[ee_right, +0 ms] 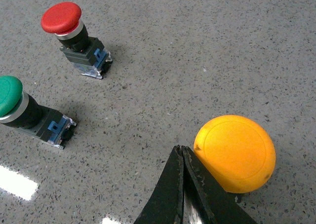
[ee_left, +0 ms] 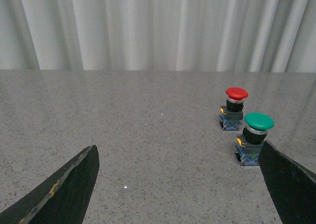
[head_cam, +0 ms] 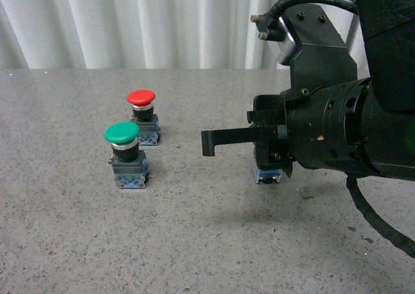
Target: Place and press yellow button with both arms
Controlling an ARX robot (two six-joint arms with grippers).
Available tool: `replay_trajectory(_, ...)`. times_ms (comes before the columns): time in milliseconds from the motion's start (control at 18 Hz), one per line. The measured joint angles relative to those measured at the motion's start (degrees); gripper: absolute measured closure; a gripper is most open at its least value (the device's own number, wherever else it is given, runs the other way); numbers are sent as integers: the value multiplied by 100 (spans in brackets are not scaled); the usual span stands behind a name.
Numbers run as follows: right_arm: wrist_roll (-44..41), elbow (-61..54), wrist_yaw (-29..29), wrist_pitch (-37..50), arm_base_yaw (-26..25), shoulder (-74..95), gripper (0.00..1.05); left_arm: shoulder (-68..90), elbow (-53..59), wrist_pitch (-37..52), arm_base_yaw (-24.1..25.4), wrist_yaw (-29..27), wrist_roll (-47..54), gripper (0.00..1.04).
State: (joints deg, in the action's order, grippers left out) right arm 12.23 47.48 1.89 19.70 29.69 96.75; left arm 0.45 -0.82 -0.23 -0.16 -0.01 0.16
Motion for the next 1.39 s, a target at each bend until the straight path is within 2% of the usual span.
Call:
replay_trajectory(333, 13, 229, -118, -81, -26, -393, 103, 0, 0, 0, 0, 0, 0, 7)
replay_trajectory(667, -7, 269, -52, -83, -197, -68, 103, 0, 0, 2, 0, -2, 0, 7)
replay_trajectory(1389, -4, 144, -31, 7, -197, 63, 103, 0, 0, -2, 0, 0, 0, 7)
